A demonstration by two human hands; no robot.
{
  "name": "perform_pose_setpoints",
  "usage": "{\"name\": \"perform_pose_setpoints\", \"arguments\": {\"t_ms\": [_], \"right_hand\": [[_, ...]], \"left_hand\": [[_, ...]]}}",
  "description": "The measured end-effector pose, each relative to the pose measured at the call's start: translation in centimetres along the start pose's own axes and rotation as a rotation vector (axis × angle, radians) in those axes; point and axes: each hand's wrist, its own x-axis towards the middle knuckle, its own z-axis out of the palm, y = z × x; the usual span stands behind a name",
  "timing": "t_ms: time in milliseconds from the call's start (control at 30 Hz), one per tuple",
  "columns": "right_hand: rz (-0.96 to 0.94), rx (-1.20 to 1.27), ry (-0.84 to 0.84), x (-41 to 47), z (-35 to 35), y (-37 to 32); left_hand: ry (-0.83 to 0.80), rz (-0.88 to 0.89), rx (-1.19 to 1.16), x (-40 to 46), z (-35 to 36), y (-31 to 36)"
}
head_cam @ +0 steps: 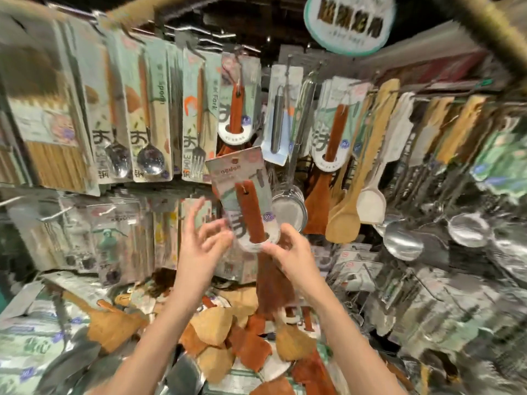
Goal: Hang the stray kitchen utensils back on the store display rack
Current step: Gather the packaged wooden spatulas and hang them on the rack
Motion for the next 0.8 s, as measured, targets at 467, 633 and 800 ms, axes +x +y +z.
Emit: {"name": "perform_pose_setpoints", "arguments": {"t_ms": [467,633,800], "right_hand": [[-0.230,0.101,0.256,2.7,-12.9,-10.1],[-0.328,-0.019,0.312,4.3,-15.1,-12.2],[-0.350,-0.121,0.367,6.7,-16.3,-12.4]], "left_hand": [[-0.406,-0.121,0.389,1.9,14.7,-2.9],[-0.501,-0.153,0.345,3.0,16.4,-3.4],[-0.509,-0.162,0.280,4.9,17.6,-2.8]]}}
